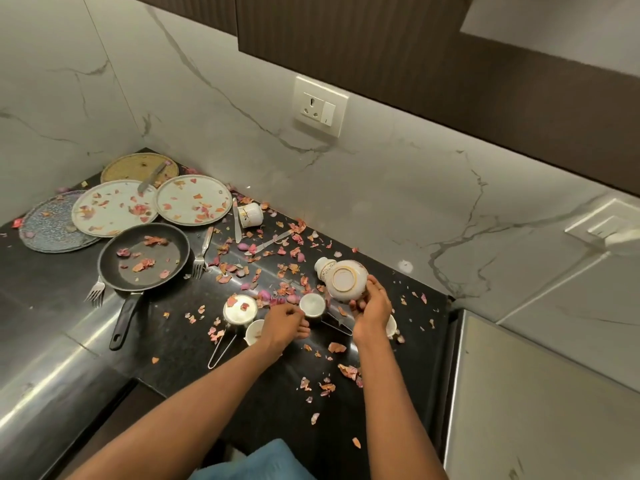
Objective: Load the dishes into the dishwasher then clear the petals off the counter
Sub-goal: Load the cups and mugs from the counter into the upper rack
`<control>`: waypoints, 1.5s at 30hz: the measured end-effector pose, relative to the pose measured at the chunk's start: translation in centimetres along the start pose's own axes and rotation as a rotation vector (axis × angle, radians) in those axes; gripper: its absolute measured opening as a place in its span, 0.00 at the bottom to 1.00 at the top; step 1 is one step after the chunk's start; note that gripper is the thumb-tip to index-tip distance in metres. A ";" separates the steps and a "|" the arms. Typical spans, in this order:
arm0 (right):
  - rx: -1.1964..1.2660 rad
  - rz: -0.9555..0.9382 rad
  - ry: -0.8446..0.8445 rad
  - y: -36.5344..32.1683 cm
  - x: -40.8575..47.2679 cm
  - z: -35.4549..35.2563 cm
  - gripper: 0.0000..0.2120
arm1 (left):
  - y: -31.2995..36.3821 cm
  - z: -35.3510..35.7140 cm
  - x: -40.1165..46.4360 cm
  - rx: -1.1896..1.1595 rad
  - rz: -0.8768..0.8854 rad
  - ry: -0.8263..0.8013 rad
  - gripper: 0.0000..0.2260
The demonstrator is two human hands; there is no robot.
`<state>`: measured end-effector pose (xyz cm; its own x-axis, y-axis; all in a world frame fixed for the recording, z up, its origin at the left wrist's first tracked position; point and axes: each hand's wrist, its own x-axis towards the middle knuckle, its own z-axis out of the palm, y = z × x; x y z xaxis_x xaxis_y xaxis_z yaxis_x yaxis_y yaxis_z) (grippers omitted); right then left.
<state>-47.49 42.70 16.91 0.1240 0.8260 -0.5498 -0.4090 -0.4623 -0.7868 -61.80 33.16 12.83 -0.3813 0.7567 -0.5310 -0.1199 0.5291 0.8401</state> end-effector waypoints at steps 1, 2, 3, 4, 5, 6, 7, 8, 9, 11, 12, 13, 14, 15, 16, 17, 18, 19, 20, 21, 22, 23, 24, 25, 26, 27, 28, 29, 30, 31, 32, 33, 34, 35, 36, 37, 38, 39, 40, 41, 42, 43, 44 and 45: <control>0.061 0.059 -0.022 -0.1 -0.7 -0.1 0.08 | -0.1 -0.1 -0.1 -0.019 -0.008 -0.001 0.07; 0.104 0.108 -0.048 0.0 -1.0 -0.4 0.07 | -0.2 -0.2 -0.3 -0.037 -0.014 -0.003 0.08; 0.128 0.143 -0.068 0.0 -1.5 -0.6 0.07 | -0.1 -0.3 -0.5 -0.050 -0.019 -0.004 0.08; 0.132 0.164 -0.082 0.2 -1.6 -0.9 0.08 | -0.2 -0.3 -0.7 -0.062 -0.021 -0.006 0.09; 0.129 0.182 -0.089 0.2 -2.0 -1.1 0.08 | -0.2 -0.3 -0.9 -0.072 -0.019 -0.011 0.09; 0.122 0.198 -0.089 0.4 -2.1 -1.4 0.08 | -0.2 -0.3 -1.1 -0.081 -0.017 -0.018 0.09; 0.119 0.217 -0.090 0.5 -2.5 -1.6 0.08 | -0.1 -0.3 -1.4 -0.090 -0.017 -0.025 0.09; 0.113 0.233 -0.089 0.8 -2.6 -1.9 0.08 | 0.0 -0.3 -1.7 -0.104 -0.018 -0.031 0.09; 0.110 0.246 -0.092 0.8 -2.9 -2.1 0.08 | 0.0 -0.2 -1.9 -0.125 -0.025 -0.038 0.09; 0.101 0.268 -0.094 1.2 -3.2 -2.6 0.09 | 0.3 -0.1 -2.2 -0.184 -0.053 -0.058 0.10; 0.093 0.281 -0.093 1.5 -3.3 -2.8 0.09 | 0.4 0.0 -2.4 -0.211 -0.065 -0.069 0.10; 0.082 0.297 -0.092 1.6 -3.7 -2.9 0.09 | 0.4 0.1 -2.5 -0.243 -0.072 -0.081 0.11; 0.068 0.310 -0.090 1.9 -3.8 -3.1 0.09 | 0.5 0.2 -2.7 -0.262 -0.069 -0.094 0.12; 0.051 0.323 -0.089 2.0 -4.2 -3.3 0.09 | 0.6 0.4 -3.0 -0.277 -0.060 -0.104 0.13; 0.031 0.334 -0.083 2.4 -4.2 -3.6 0.08 | 0.7 0.5 -3.3 -0.287 -0.049 -0.107 0.14; 0.011 0.341 -0.081 2.7 -4.4 -3.8 0.08 | 0.8 0.7 -3.5 -0.297 -0.043 -0.103 0.14; -0.012 0.341 -0.080 3.1 -4.5 -4.1 0.08 | 0.8 0.9 -3.7 -0.307 -0.042 -0.093 0.14; -0.034 0.342 -0.076 3.4 -4.6 -4.5 0.09 | 0.8 1.1 -3.9 -0.311 -0.044 -0.087 0.15; -0.052 0.340 -0.068 3.8 -4.7 -5.0 0.10 | 0.6 1.2 -4.0 -0.301 -0.051 -0.087 0.16; -0.058 0.343 -0.059 4.1 -4.9 -5.4 0.11 | 0.4 1.4 -4.1 -0.290 -0.058 -0.091 0.18; -0.053 0.345 -0.046 4.3 -5.1 -5.9 0.11 | 0.1 1.6 -4.3 -0.273 -0.067 -0.103 0.18; -0.036 0.347 -0.030 4.5 -5.5 -6.4 0.12 | -0.1 1.7 -4.6 -0.253 -0.065 -0.122 0.16; -0.018 0.342 -0.019 4.8 -5.8 -7.0 0.13 | -0.3 1.8 -4.8 -0.227 -0.057 -0.143 0.14; 0.005 0.335 -0.019 5.0 -6.4 -7.5 0.15 | -0.5 1.9 -5.0 -0.208 -0.055 -0.171 0.14; 0.025 0.323 -0.030 5.4 -6.8 -8.2 0.16 | -0.6 1.9 -5.3 -0.192 -0.064 -0.209 0.15; 0.044 0.308 -0.045 5.6 -7.3 -8.9 0.18 | -0.7 1.9 -5.6 -0.183 -0.082 -0.249 0.16; 0.054 0.293 -0.066 6.0 -7.9 -9.7 0.19 | -0.8 1.9 -6.0 -0.171 -0.099 -0.292 0.17; 0.059 0.277 -0.086 6.3 -8.5 -10.5 0.20 | -1.0 1.9 -6.2 -0.152 -0.105 -0.323 0.19; 0.059 0.258 -0.103 6.6 -9.1 -11.2 0.23 | -1.4 1.9 -6.4 -0.124 -0.103 -0.347 0.22; 0.059 0.238 -0.107 6.9 -9.9 -11.9 0.25 | -1.8 1.9 -6.8 -0.095 -0.096 -0.378 0.26; 0.059 0.219 -0.100 7.5 -10.5 -12.6 0.25 | -2.3 1.9 -7.1 -0.073 -0.092 -0.405 0.29; 0.060 0.205 -0.081 8.1 -11.3 -13.1 0.24 | -2.9 1.9 -7.6 -0.055 -0.097 -0.429 0.29; 0.059 0.193 -0.053 8.8 -12.0 -13.7 0.23 | -3.6 1.8 -8.1 -0.045 -0.107 -0.448 0.27; 0.057 0.183 -0.024 9.5 -13.0 -14.1 0.21 | -4.3 1.6 -8.6 -0.046 -0.124 -0.464 0.24; 0.036 0.173 0.000 10.2 -13.9 -14.6 0.18 | -4.9 1.3 -9.3 -0.042 -0.143 -0.486 0.23; 0.001 0.162 0.016 11.0 -14.7 -15.1 0.16 | -5.6 1.0 -9.8 -0.036 -0.157 -0.507 0.23; -0.047 0.151 0.027 11.8 -15.6 -15.7 0.15 | -6.3 0.7 -10.3 -0.022 -0.166 -0.523 0.24; -0.091 0.141 0.044 12.6 -16.4 -16.3 0.15 | -7.1 0.3 -10.9 -0.004 -0.173 -0.533 0.25; -0.121 0.129 0.062 13.4 -17.2 -16.9 0.15 | -7.7 0.0 -11.5 0.006 -0.182 -0.541 0.23; -0.140 0.116 0.081 14.1 -17.9 -17.5 0.15 | -8.4 -0.4 -12.2 0.015 -0.186 -0.552 0.22; -0.161 0.106 0.093 14.9 -18.7 -18.1 0.16 | -9.0 -0.7 -12.9 0.027 -0.186 -0.560 0.20; -0.178 0.095 0.103 15.6 -19.6 -18.6 0.17 | -9.6 -0.9 -13.6 0.040 -0.185 -0.568 0.20; -0.184 0.083 0.114 16.3 -20.4 -19.1 0.18 | -10.1 -1.2 -14.4 0.055 -0.189 -0.574 0.19; -0.180 0.070 0.127 17.0 -21.4 -19.5 0.19 | -10.7 -1.4 -15.1 0.060 -0.197 -0.579 0.19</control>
<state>-39.41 10.92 9.82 0.2183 0.7478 -0.6270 -0.2538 -0.5768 -0.7764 -56.02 15.53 12.05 0.2044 0.7192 -0.6641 -0.0789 0.6883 0.7211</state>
